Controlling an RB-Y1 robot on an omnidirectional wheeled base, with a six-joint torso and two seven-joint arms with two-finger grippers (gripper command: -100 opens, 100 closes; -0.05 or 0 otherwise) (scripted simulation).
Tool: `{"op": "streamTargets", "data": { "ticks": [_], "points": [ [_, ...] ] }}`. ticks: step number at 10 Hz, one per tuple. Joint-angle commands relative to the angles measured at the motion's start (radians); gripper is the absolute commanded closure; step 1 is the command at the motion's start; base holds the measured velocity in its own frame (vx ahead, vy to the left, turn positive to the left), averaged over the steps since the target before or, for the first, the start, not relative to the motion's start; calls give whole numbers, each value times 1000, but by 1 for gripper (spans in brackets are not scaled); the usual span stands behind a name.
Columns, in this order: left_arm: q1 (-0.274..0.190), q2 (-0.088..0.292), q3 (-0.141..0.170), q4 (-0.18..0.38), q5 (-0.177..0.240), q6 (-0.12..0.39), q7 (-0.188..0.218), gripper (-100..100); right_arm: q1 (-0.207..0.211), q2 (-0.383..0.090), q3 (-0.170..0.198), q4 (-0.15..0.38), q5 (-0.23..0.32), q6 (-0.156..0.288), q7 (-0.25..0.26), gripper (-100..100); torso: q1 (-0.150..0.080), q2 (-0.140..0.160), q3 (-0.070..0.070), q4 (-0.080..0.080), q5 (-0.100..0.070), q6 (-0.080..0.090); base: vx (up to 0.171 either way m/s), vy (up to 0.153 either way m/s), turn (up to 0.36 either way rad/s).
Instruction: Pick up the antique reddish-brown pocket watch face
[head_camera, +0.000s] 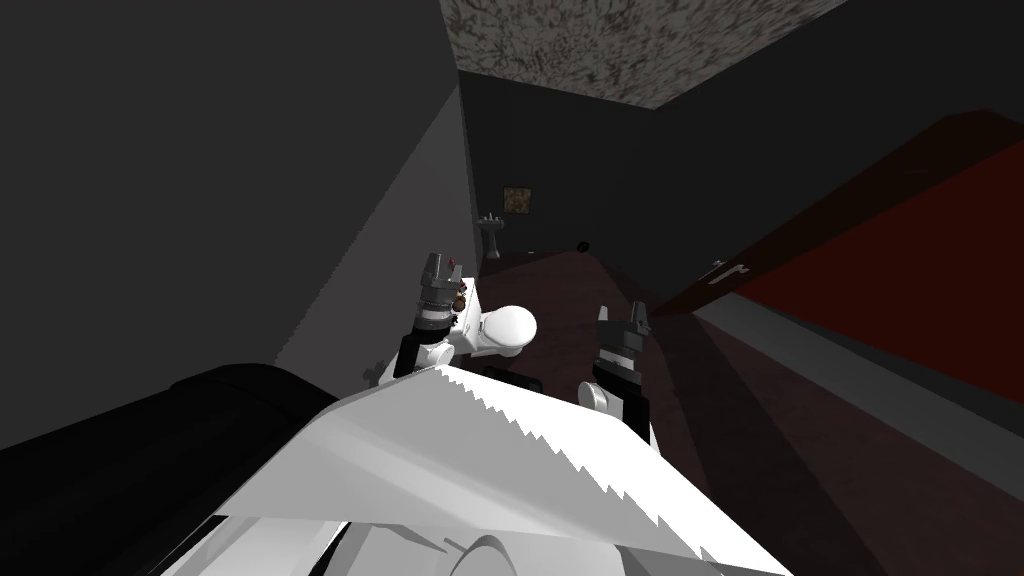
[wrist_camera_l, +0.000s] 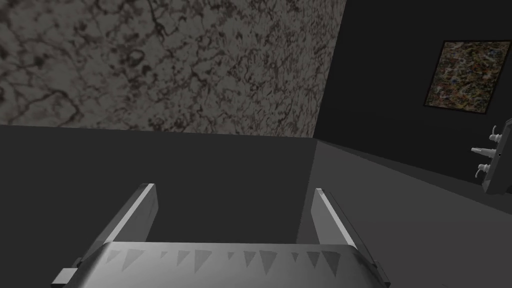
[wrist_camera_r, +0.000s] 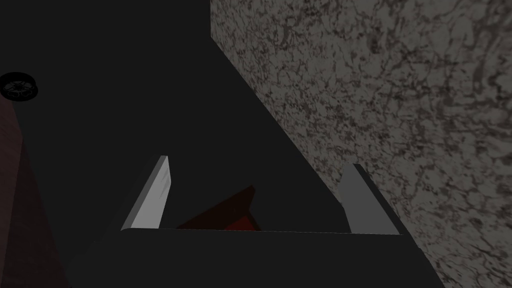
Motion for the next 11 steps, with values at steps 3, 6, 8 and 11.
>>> {"op": "streamTargets", "data": {
  "ticks": [3, 6, 8, 11],
  "points": [
    [7, 61, -2, -4, 91, -8, 13, -100, 0, 0, 0, 0, 0, 0, 0, 0, 0, 0, 0, 0, 0, 0, 13, -21, -17],
    [14, 114, -4, -8, 172, -16, 24, -100, 0, 0, 0, 0, 0, 0, 0, 0, 0, 0, 0, 0, 0, 0, 13, -20, -20],
    [23, 171, -6, -13, 238, -24, 37, -100, 0, 0, 0, 0, 0, 0, 0, 0, 0, 0, 0, 0, 0, 0, 21, -23, -33],
    [32, 231, -7, -17, 323, -32, 49, -100, 0, 0, 0, 0, 0, 0, 0, 0, 0, 0, 0, 0, 0, 0, 17, -23, -23]
  ]
}}
